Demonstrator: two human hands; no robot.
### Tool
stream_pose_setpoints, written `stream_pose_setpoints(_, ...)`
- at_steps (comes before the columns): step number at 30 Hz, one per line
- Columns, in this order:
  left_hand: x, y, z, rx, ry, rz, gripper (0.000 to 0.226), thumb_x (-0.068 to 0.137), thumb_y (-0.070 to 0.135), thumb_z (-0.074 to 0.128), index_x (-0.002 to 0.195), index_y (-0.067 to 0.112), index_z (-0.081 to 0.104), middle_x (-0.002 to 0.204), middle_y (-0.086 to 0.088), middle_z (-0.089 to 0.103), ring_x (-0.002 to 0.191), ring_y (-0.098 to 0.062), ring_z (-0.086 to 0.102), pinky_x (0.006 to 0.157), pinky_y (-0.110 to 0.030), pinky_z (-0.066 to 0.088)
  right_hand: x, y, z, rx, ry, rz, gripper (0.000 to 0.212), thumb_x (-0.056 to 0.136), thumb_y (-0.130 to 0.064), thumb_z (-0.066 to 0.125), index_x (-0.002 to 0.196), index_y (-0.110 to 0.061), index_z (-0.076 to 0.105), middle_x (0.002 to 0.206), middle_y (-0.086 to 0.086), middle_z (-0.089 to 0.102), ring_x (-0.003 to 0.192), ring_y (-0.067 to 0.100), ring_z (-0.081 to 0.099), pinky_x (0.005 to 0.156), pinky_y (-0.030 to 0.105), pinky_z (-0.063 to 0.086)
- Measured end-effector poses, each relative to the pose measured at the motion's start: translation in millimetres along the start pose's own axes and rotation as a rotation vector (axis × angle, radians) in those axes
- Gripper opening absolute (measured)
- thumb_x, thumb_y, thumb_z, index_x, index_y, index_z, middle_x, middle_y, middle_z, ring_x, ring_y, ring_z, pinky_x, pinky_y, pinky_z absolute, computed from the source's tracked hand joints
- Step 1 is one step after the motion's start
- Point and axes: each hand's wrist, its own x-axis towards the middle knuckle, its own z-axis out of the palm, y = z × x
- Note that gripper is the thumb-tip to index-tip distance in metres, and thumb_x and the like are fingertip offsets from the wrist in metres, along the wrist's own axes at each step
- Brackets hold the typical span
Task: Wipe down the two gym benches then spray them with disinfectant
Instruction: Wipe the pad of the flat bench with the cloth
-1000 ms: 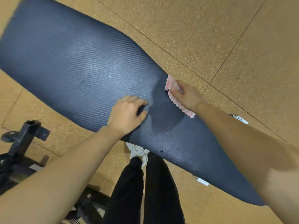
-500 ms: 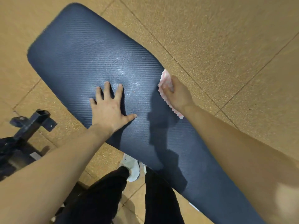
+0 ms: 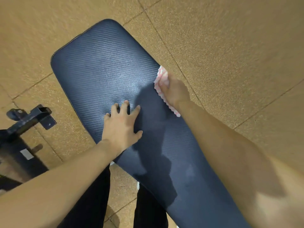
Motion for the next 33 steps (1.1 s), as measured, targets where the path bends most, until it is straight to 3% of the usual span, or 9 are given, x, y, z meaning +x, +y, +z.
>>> stream_pose_setpoints(7, 37.8, -61.3, -47.0, -0.224, 0.142, 0.001, 0.052, 0.090, 0.043, 0.065, 0.138, 0.023, 0.056, 0.134, 0.001, 0.050, 0.122, -0.026, 0.051, 0.082, -0.043, 0.052, 42.7, -63.8, 6.0, -0.039, -0.022, -0.018, 0.034, 0.102, -0.046, 0.034, 0.125, -0.028, 0.052, 0.099, 0.003, 0.066, 0.087, 0.024, 0.065, 0.078, 0.041, 0.051)
stream_pose_setpoints(12, 64.2, -124.7, -59.0, -0.127, 0.244, -0.150, 0.074, 0.075, 0.056, 0.075, 0.137, 0.025, 0.052, 0.150, -0.010, 0.039, 0.135, -0.038, 0.037, 0.103, -0.053, 0.041, 74.5, -103.7, 12.6, 0.018, -0.042, -0.073, 0.018, 0.105, -0.036, 0.041, 0.108, -0.027, 0.056, 0.071, -0.013, 0.063, 0.059, 0.005, 0.062, 0.053, 0.023, 0.045)
stream_pose_setpoints(15, 66.4, -145.5, -55.0, -0.115, 0.225, -0.207, 0.086, 0.072, 0.067, 0.073, 0.143, 0.030, 0.044, 0.156, -0.013, 0.032, 0.140, -0.039, 0.030, 0.106, -0.055, 0.038, 95.6, -129.7, 21.1, -0.060, -0.027, -0.168, 0.027, 0.102, -0.042, 0.044, 0.119, -0.025, 0.056, 0.096, -0.007, 0.068, 0.083, 0.015, 0.065, 0.076, 0.031, 0.055)
stream_pose_setpoints(19, 64.1, -151.6, -43.3, -0.080, 0.245, -0.182, 0.084, 0.078, 0.070, 0.066, 0.149, 0.031, 0.044, 0.160, -0.012, 0.033, 0.146, -0.038, 0.030, 0.108, -0.054, 0.037, 118.9, -159.4, 29.5, -0.089, -0.028, -0.186, 0.029, 0.102, -0.044, 0.044, 0.125, -0.026, 0.049, 0.113, 0.003, 0.063, 0.091, 0.023, 0.064, 0.070, 0.032, 0.046)
stream_pose_setpoints(23, 65.5, -161.4, -38.9, -0.090, 0.245, -0.133, 0.082, 0.081, 0.073, 0.062, 0.151, 0.033, 0.044, 0.161, -0.010, 0.034, 0.147, -0.036, 0.031, 0.106, -0.054, 0.038, 136.2, -194.3, 37.5, -0.208, -0.053, -0.288, 0.044, 0.102, -0.046, 0.043, 0.145, -0.037, 0.042, 0.136, 0.003, 0.050, 0.117, 0.027, 0.053, 0.095, 0.043, 0.046)
stream_pose_setpoints(25, 64.4, -165.3, -38.9, -0.086, 0.235, -0.107, 0.081, 0.083, 0.073, 0.059, 0.152, 0.034, 0.043, 0.163, -0.009, 0.034, 0.148, -0.035, 0.031, 0.107, -0.053, 0.037, 140.0, -212.3, 42.5, -0.315, -0.078, -0.316, 0.034, 0.102, -0.050, 0.041, 0.134, -0.043, 0.053, 0.139, -0.003, 0.049, 0.127, 0.030, 0.046, 0.104, 0.049, 0.040)
stream_pose_setpoints(27, 62.8, -171.8, -36.9, -0.124, 0.248, -0.073, 0.074, 0.086, 0.066, 0.062, 0.150, 0.032, 0.047, 0.163, -0.008, 0.036, 0.148, -0.034, 0.033, 0.106, -0.052, 0.039, 141.3, -230.2, 49.2, -0.398, -0.124, -0.339, 0.028, 0.103, -0.053, 0.039, 0.101, -0.037, 0.062, 0.129, -0.007, 0.053, 0.131, 0.032, 0.039, 0.109, 0.054, 0.028)
stream_pose_setpoints(30, 59.3, -188.7, -28.2, -0.335, 0.388, 0.001, 0.052, 0.090, 0.035, 0.071, 0.138, 0.018, 0.062, 0.153, -0.008, 0.051, 0.142, -0.031, 0.045, 0.103, -0.051, 0.046, 139.3, -252.0, 64.4, -0.506, -0.169, -0.397, 0.042, 0.104, -0.056, 0.035, 0.078, -0.030, 0.054, 0.102, -0.006, 0.057, 0.129, 0.027, 0.038, 0.113, 0.058, 0.011)
stream_pose_setpoints(33, 55.0, -210.7, -26.1, -0.586, 0.576, -0.110, 0.040, 0.091, 0.018, 0.068, 0.130, 0.011, 0.066, 0.135, -0.008, 0.062, 0.126, -0.029, 0.055, 0.105, -0.041, 0.044, 131.2, -262.9, 80.3, -0.543, -0.196, -0.461, 0.040, 0.104, -0.051, 0.038, 0.069, -0.034, 0.045, 0.094, -0.009, 0.051, 0.126, 0.023, 0.045, 0.118, 0.060, 0.002)
